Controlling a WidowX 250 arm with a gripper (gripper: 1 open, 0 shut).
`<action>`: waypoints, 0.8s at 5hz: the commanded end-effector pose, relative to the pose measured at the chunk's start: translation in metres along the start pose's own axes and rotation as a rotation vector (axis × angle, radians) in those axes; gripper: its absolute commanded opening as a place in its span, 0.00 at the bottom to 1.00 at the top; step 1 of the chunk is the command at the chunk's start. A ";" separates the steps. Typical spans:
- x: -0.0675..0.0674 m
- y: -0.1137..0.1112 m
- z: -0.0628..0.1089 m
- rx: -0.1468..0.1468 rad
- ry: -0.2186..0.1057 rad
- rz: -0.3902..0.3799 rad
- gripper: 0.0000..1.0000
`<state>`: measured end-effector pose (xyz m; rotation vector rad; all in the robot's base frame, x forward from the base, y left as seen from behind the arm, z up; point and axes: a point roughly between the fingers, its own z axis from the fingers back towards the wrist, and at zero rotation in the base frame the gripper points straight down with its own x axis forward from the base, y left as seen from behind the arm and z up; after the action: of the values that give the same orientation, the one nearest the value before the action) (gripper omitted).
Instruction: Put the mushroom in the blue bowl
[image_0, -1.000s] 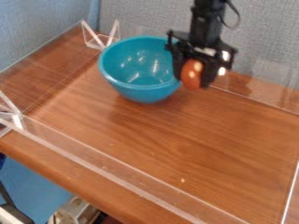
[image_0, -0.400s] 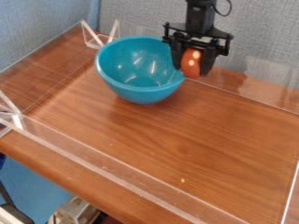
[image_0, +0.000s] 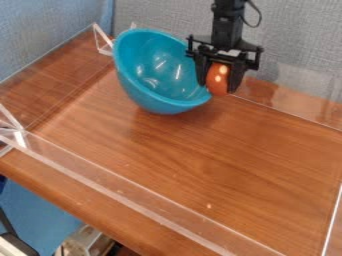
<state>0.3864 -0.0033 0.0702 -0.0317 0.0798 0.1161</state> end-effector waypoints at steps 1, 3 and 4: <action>0.011 0.007 0.020 -0.013 -0.061 0.031 0.00; 0.014 0.008 0.016 -0.018 -0.045 0.065 0.00; 0.014 0.008 0.015 -0.020 -0.038 0.080 0.00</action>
<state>0.3928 0.0002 0.0622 -0.0403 0.1104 0.1830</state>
